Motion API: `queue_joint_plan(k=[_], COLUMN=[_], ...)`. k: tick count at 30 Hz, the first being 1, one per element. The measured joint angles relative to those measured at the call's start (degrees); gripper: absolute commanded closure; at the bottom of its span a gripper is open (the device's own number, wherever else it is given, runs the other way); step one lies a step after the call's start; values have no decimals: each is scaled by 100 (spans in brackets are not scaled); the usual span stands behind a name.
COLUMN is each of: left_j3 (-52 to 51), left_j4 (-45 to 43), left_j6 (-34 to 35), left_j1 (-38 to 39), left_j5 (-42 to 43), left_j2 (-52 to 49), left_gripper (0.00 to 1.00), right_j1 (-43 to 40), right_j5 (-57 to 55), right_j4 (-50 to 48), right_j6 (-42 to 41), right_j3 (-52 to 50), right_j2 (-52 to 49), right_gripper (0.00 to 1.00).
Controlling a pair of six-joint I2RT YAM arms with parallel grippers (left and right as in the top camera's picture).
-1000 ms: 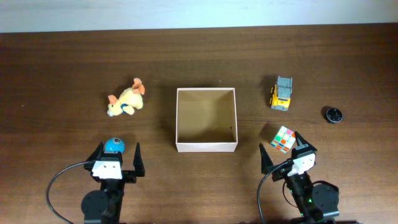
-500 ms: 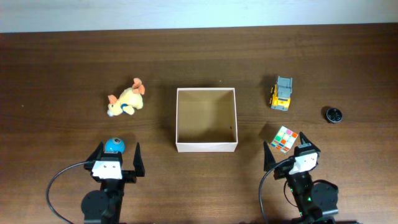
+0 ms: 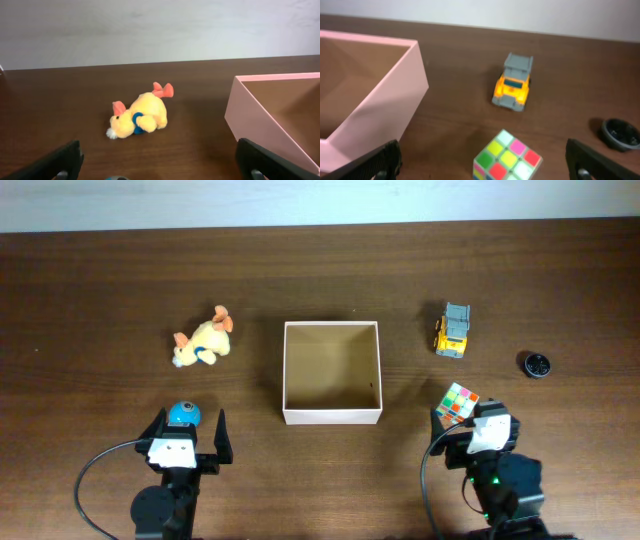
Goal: Pack container
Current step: 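Move the right gripper over the Rubik's cube and lower it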
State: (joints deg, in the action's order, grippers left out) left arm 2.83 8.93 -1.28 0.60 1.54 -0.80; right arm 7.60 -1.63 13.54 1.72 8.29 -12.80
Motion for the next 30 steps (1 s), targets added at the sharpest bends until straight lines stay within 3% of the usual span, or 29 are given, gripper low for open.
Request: queue_joint_plan(k=[10, 14, 24, 30], left_j3=[0, 0, 0, 0], left_j4=[-2, 0, 0, 0], left_j6=[0, 0, 0, 0], left_j1=[0, 0, 0, 0], left_j5=[0, 0, 0, 0], left_j2=[0, 0, 0, 0], left_gripper=[1, 1, 1, 1], right_j1=[0, 0, 0, 2], right_j5=[-260, 293, 2581, 2518], right_j4=[2881, 3665, 3580, 3687], right_j6=[-273, -481, -623, -1335], right_j3=[3204, 4323, 4795, 4798], right_j2=[-1749, -2697, -3858, -4706], right_gripper=[1, 1, 0, 4])
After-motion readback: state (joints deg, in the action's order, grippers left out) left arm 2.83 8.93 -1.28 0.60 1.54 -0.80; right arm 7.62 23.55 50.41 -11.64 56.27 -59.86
